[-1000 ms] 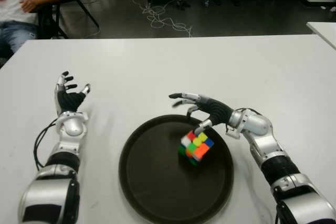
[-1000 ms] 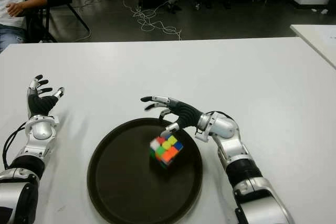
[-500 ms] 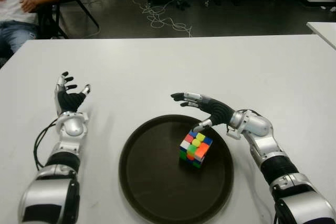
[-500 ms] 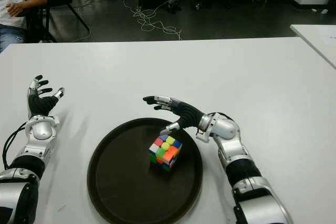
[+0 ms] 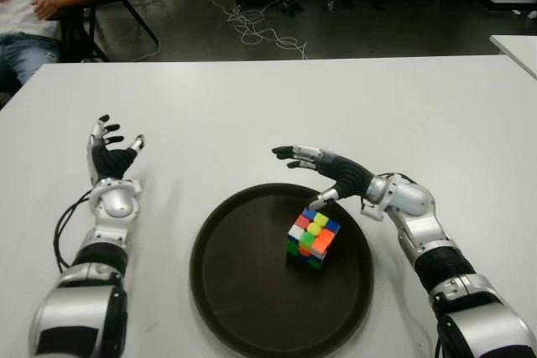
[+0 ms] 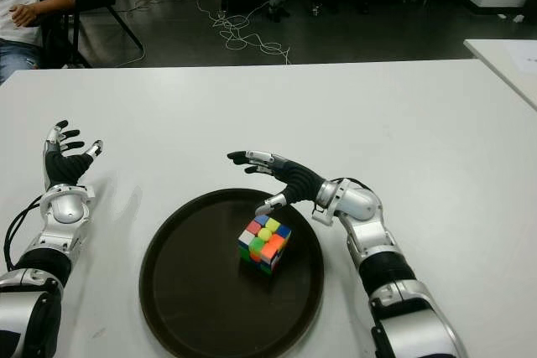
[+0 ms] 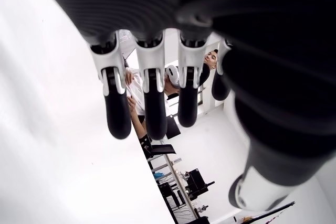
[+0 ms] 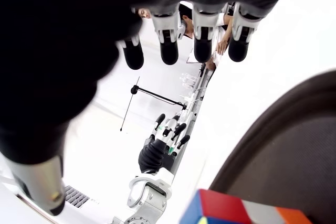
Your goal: Pick up the Rubik's Cube and put it in the plate
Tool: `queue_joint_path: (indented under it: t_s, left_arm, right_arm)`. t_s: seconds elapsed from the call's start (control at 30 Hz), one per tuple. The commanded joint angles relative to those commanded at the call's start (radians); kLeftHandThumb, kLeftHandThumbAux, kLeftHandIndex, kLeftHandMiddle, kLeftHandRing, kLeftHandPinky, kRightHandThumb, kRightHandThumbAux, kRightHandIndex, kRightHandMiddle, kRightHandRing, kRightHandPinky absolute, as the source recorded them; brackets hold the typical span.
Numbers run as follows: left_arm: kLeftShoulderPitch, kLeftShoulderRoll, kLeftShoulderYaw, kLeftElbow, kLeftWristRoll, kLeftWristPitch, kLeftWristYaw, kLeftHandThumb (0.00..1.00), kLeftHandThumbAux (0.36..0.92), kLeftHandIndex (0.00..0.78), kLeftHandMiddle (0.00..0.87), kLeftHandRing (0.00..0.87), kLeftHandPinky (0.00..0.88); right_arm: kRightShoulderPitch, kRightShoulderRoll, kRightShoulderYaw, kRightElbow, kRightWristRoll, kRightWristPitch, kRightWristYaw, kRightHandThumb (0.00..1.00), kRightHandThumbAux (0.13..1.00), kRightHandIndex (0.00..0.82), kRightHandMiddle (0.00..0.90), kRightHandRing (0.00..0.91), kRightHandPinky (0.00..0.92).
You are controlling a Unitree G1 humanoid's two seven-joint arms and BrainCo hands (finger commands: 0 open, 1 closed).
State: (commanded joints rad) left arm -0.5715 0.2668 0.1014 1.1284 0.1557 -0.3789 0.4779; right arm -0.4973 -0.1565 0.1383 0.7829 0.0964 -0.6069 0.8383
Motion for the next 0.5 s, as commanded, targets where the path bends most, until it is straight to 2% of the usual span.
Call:
queue_joint_path:
  t_s: [0.2,0.3,0.5]
  left_arm:
    - [0.001,-0.002,0.001,-0.004,0.0,0.003,0.001,0.109,0.777,0.132,0.269,0.366,0.482]
    - [0.002,-0.003,0.001,-0.008,-0.001,0.004,0.002,0.086,0.789,0.131,0.296,0.379,0.474]
    - [0.003,-0.005,0.0,-0.011,0.001,0.005,0.008,0.106,0.786,0.132,0.256,0.32,0.407]
  right_arm:
    - [-0.007,0.003,-0.005,0.016,0.005,-0.014,0.003,0.0,0.697,0.041,0.029,0.008,0.011]
    - [-0.017,0.002,-0.01,0.037,0.005,-0.031,0.005,0.0,0.711,0.039,0.032,0.015,0.017]
    - [-0.082,-0.034,-0.059,0.115,-0.001,-0.045,-0.043,0.0,0.776,0.038,0.046,0.022,0.039]
